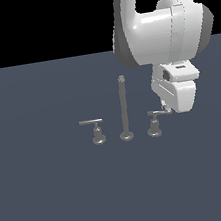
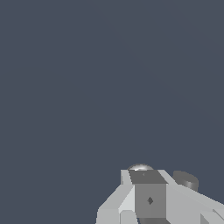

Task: Turn on the faucet by rotating a designated handle.

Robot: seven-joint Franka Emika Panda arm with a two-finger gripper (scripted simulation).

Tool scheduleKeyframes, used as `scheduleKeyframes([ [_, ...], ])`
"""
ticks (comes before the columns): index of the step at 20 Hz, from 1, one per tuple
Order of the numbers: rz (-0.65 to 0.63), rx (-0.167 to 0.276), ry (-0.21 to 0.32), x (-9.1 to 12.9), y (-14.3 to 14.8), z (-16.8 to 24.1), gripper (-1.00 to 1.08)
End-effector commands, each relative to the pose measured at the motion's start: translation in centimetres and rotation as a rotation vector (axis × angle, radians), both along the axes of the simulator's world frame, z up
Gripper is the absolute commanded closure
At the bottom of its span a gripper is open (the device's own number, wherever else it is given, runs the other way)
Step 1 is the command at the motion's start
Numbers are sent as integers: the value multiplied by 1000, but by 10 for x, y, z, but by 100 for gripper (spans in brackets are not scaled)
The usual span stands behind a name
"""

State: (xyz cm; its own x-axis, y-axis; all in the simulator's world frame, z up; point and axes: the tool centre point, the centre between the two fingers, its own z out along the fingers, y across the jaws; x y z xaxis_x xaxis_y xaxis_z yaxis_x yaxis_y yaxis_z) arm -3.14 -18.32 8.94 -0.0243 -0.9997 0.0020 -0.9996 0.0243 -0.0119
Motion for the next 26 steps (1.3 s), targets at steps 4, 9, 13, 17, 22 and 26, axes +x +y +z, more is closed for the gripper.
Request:
scheduleKeyframes([
  [4, -3, 2, 7, -20, 2, 0, 108],
  [9, -7, 2, 10, -38, 4, 0, 108],
  [13, -18, -3, 3, -40, -4, 0, 108],
  [17, -15, -1, 6, -49, 11, 0, 108],
  [22, -11, 1, 10, -61, 30, 0, 108],
  [26, -39, -4, 8, -66, 18, 0, 108],
])
